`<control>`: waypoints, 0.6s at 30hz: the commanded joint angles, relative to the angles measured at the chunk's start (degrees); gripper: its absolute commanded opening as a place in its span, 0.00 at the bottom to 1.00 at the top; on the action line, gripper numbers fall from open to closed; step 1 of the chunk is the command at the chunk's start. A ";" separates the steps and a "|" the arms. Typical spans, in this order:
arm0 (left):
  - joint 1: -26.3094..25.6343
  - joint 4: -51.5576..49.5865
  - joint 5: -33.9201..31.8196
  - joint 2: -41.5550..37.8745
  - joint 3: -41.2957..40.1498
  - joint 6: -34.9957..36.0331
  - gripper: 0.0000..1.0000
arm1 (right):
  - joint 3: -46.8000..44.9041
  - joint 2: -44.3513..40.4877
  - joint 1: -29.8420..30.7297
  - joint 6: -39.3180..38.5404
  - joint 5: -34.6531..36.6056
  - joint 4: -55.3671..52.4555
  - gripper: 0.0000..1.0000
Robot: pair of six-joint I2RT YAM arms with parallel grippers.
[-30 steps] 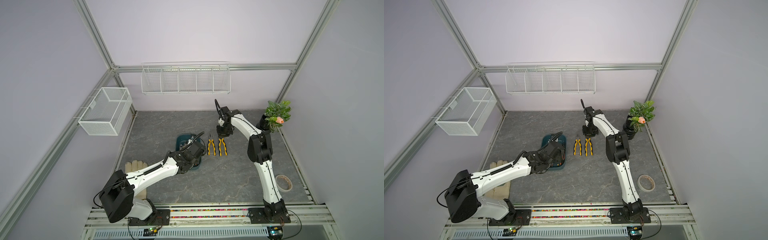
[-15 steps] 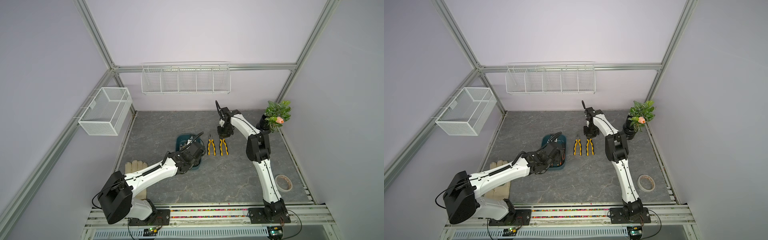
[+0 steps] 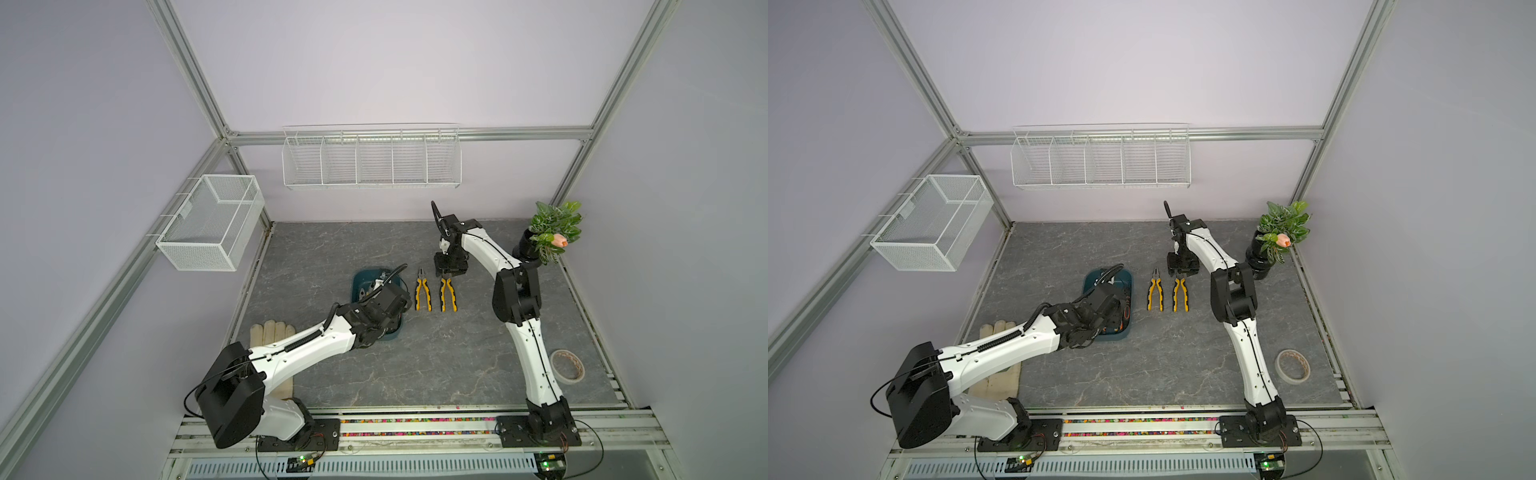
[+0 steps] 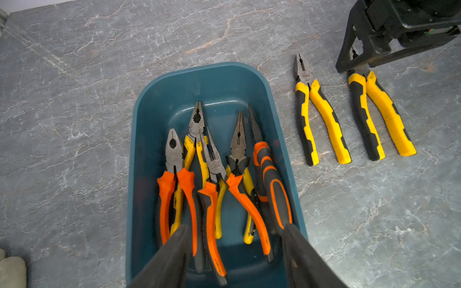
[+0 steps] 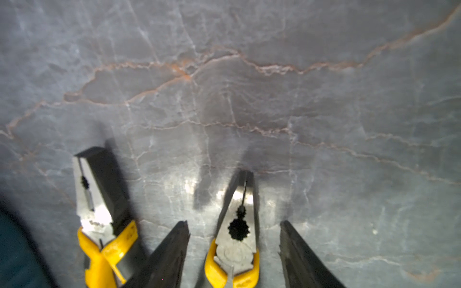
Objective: Take the pliers out of the storage box
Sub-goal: Place the pliers at the center of the board.
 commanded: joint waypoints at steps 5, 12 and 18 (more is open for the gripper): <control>5.32 -8.54 3.31 5.08 4.32 -1.28 0.62 | 0.00 -12.24 -0.23 -0.31 -1.41 4.31 0.75; 6.70 -10.90 7.12 8.30 7.49 -2.25 0.66 | -12.00 -29.51 -0.25 3.31 -4.10 13.60 0.74; 8.54 -16.67 8.11 15.27 11.15 -2.46 0.62 | -30.15 -42.58 -0.06 6.31 -7.46 19.98 0.74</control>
